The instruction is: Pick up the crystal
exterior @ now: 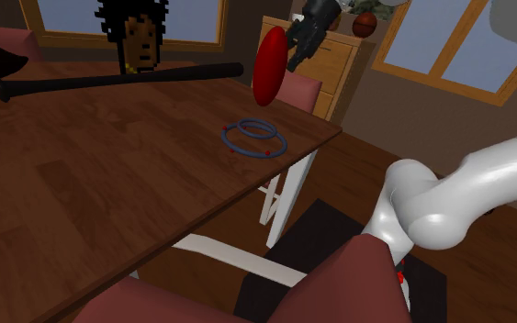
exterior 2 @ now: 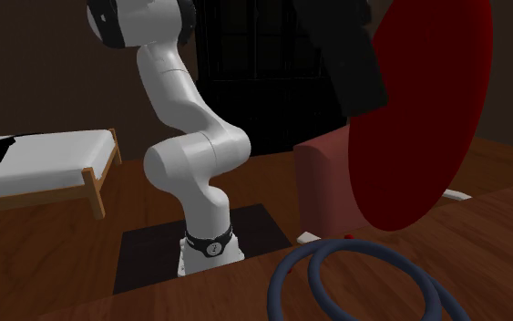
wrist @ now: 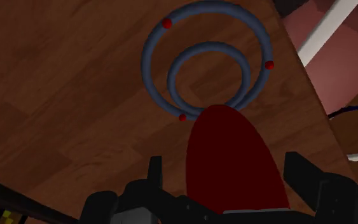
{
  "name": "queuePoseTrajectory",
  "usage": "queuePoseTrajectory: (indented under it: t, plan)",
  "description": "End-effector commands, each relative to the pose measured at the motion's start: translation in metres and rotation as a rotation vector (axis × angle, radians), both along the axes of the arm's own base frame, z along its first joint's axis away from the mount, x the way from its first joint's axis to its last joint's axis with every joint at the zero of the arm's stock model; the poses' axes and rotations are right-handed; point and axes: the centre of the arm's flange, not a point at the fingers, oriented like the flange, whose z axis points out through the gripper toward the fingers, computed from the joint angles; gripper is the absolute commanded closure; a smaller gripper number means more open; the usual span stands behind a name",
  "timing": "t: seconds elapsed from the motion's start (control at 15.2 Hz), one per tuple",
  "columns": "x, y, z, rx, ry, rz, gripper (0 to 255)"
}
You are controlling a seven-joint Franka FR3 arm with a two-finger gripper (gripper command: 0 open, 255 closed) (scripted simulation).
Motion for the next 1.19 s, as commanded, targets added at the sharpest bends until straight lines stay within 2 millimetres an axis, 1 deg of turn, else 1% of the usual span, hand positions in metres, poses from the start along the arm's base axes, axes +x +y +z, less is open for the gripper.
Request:
queuePoseTrajectory:
  t: [0.0,0.33,0.79,0.92,0.99,1.12]
  plan:
    - [0.005,0.002,0.016,0.039,-0.071,0.118,0]
    - [0.006,0.006,0.057,0.133,-0.230,0.387,0]
    - [0.006,0.006,0.020,0.133,-0.230,0.387,0]
    - [0.006,0.006,0.017,0.133,-0.230,0.387,0]
    - [0.006,0.006,0.017,0.133,-0.230,0.387,255]
    - [0.007,0.006,0.018,0.133,-0.230,0.387,255]
